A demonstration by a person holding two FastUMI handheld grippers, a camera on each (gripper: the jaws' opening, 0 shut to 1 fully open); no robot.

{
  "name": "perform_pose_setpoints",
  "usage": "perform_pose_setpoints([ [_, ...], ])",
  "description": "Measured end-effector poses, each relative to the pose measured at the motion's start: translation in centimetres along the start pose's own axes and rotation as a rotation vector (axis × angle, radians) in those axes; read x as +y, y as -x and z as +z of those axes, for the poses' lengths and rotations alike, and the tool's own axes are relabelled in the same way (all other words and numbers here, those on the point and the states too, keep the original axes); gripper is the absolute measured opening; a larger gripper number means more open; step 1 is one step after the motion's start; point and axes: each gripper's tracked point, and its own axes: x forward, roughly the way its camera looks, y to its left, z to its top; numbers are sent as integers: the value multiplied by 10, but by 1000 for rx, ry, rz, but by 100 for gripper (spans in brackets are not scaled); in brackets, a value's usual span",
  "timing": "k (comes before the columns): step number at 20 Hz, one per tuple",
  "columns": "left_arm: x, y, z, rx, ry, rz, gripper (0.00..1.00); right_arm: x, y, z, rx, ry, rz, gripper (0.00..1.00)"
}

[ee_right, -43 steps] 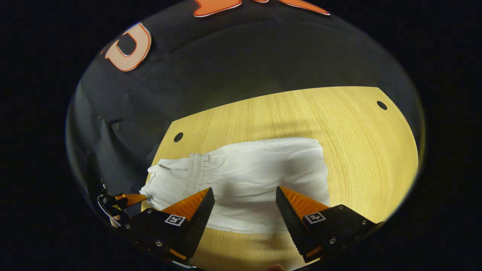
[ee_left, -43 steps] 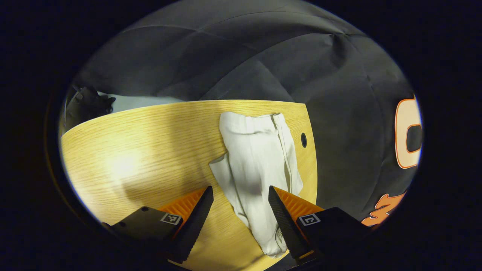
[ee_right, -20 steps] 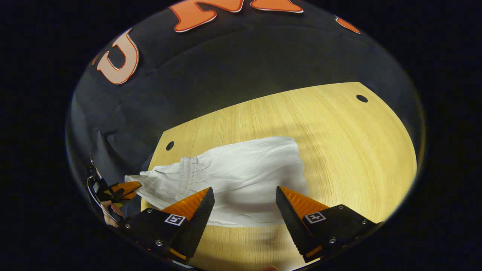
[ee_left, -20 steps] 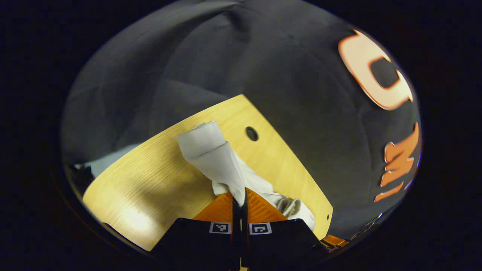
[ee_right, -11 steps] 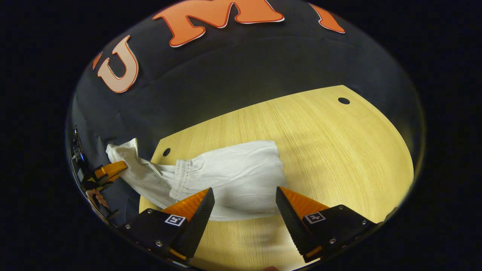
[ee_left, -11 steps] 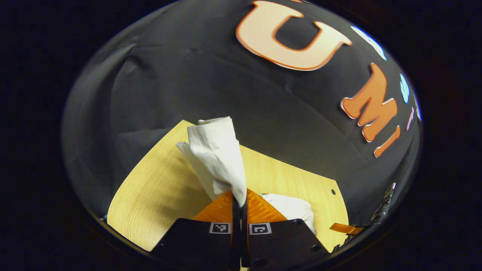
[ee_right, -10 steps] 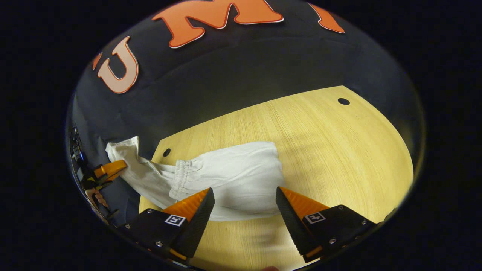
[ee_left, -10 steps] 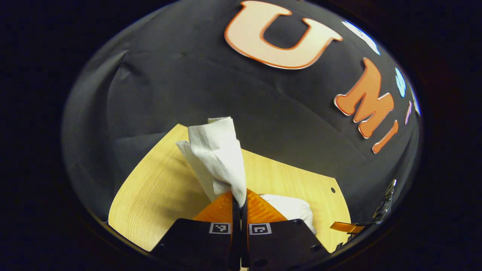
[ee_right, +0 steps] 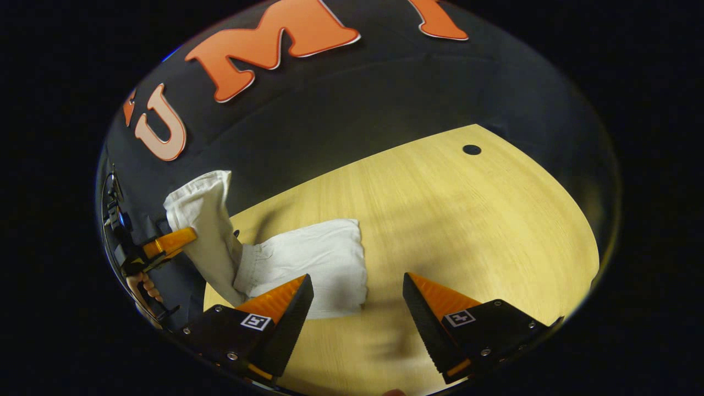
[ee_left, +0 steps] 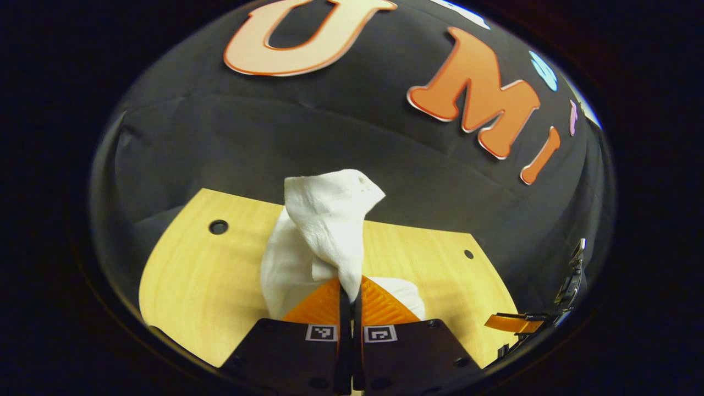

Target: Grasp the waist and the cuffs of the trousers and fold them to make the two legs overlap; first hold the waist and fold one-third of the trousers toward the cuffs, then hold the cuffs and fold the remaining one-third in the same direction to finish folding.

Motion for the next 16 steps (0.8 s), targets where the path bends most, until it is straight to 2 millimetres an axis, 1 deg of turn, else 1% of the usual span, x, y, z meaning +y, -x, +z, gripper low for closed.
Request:
perform_pose_setpoints([
  [1,-11,-7,-6,10,-13,-9,4,-11,4,-2,1,-11,-6,98],
  [4,-42,-32,-34,82,-48,-32,4,-44,11,-9,9,-42,-27,98],
  [5,-46,-39,-41,105,-54,-34,6,-53,12,-10,14,-53,-33,98],
  [6,-51,-45,-51,132,-60,-35,6,-61,11,-11,19,-66,-37,98],
  [8,-60,-49,-68,174,-75,-45,4,-75,10,-13,26,-89,-45,98],
  [12,-65,-49,-93,259,-121,-51,4,-97,11,-17,34,-111,-56,98],
  [15,-67,-48,-112,318,-134,-34,4,-102,9,-19,45,-122,-59,99],
  [16,-71,-48,-115,329,-121,-47,7,-104,9,-20,47,-123,-58,98],
])
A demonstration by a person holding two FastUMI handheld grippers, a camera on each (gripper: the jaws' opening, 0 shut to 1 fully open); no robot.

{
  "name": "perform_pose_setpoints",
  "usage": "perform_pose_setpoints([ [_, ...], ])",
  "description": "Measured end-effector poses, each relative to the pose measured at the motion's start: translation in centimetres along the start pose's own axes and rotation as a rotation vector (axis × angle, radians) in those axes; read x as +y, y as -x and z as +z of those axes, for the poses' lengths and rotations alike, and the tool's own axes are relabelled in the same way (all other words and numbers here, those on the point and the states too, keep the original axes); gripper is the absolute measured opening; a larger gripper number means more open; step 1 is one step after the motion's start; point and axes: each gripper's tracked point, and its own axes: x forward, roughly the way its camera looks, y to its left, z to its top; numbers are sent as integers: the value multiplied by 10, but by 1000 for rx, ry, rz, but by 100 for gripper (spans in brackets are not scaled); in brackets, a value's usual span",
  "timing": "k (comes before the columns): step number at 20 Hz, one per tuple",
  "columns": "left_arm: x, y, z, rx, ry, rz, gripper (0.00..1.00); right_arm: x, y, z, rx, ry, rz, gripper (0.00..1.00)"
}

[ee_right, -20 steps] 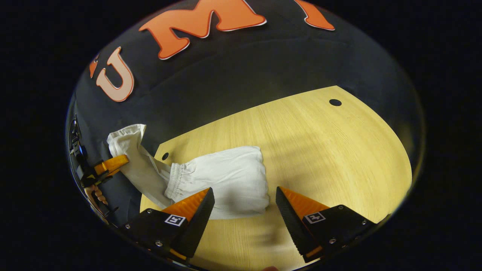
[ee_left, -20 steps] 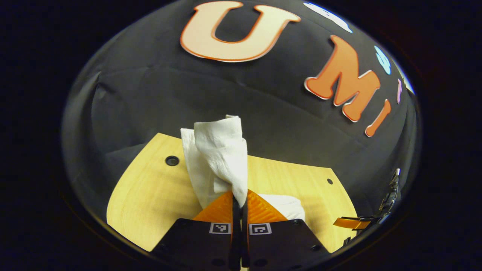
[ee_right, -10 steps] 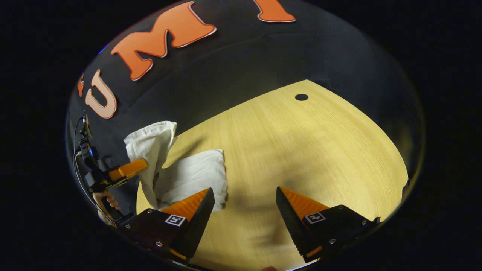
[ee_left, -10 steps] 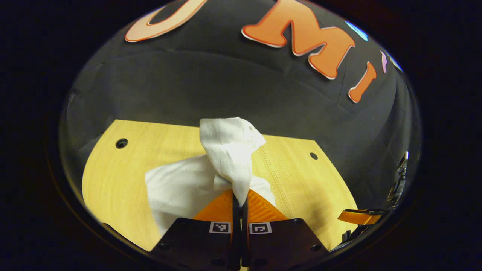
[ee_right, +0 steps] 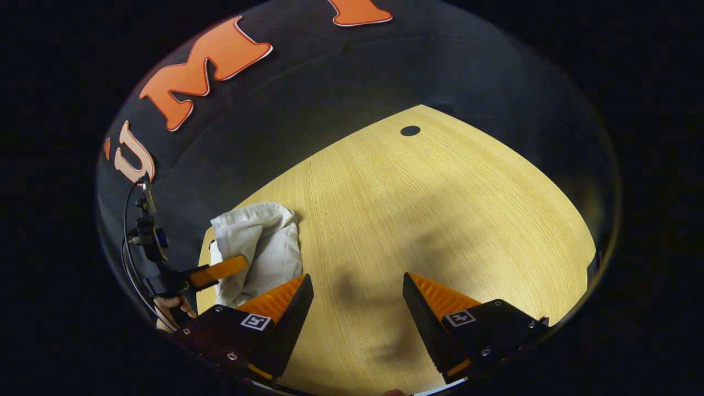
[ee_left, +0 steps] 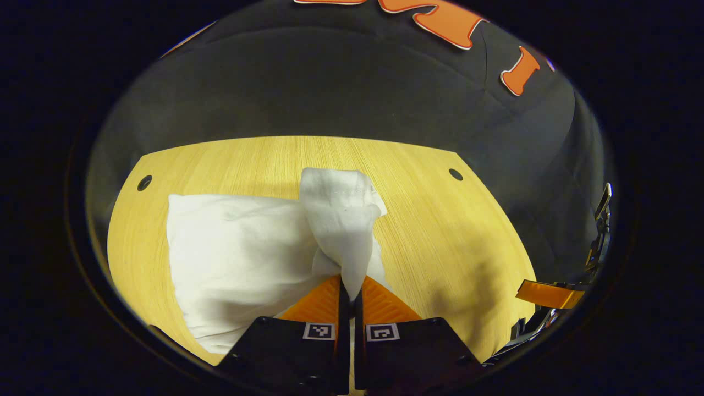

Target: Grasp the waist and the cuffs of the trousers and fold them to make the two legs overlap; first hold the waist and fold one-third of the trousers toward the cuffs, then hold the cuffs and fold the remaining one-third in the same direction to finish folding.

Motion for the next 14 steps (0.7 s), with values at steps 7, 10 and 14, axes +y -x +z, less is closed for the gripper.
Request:
perform_pose_setpoints([
  [7,-26,1,-13,32,27,-67,83,-4,-3,2,7,-7,2,98],
  [10,-33,8,-11,13,23,-95,100,2,-5,5,6,14,6,99],
  [14,-21,24,-4,-57,-19,-41,100,12,0,10,-11,67,13,98],
])
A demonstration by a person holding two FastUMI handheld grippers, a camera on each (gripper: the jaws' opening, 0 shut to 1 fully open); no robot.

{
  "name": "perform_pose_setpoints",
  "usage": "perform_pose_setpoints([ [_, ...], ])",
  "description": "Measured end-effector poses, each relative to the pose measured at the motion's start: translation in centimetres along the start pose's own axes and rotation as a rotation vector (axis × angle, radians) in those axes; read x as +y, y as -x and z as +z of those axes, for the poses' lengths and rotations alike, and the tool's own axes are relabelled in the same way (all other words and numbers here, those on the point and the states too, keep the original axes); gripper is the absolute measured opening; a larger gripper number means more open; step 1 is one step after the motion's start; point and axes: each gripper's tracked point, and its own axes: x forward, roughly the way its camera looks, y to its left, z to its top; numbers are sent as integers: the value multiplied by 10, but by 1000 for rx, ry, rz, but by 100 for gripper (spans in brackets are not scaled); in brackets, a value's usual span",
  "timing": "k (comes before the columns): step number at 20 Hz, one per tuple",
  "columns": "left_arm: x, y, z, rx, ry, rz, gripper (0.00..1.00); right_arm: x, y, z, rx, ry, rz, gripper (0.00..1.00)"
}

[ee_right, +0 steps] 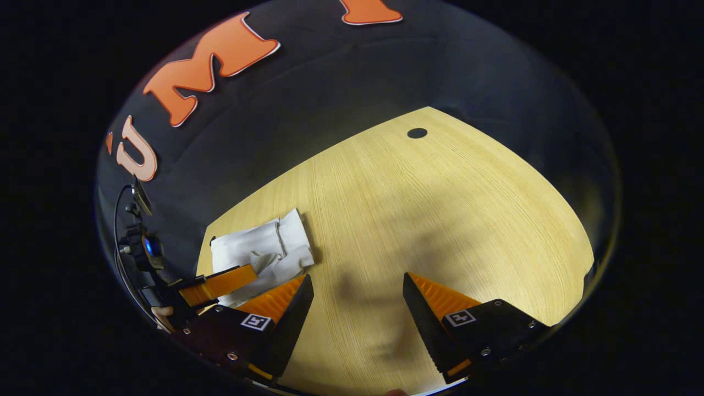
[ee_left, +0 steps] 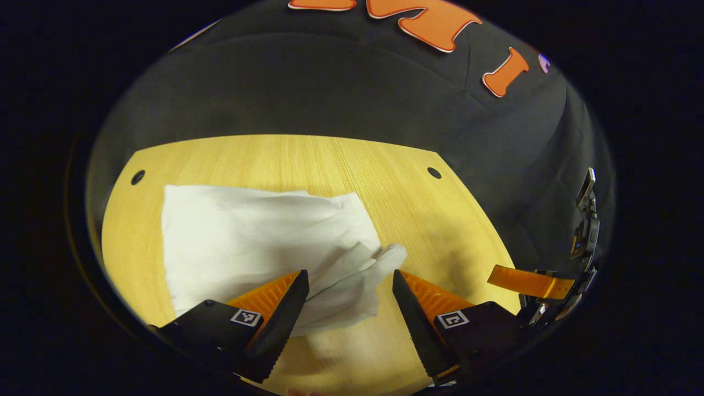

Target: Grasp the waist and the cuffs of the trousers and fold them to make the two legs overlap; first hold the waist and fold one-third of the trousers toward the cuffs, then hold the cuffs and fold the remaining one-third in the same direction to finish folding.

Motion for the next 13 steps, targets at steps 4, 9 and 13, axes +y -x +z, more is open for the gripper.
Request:
perform_pose_setpoints([
  [4,41,67,36,-177,-23,80,99,28,6,18,-50,82,37,98],
  [9,108,149,54,-376,-83,270,100,73,24,60,-215,203,102,98],
  [13,142,202,58,-546,-57,347,99,106,54,95,-385,310,162,98],
])
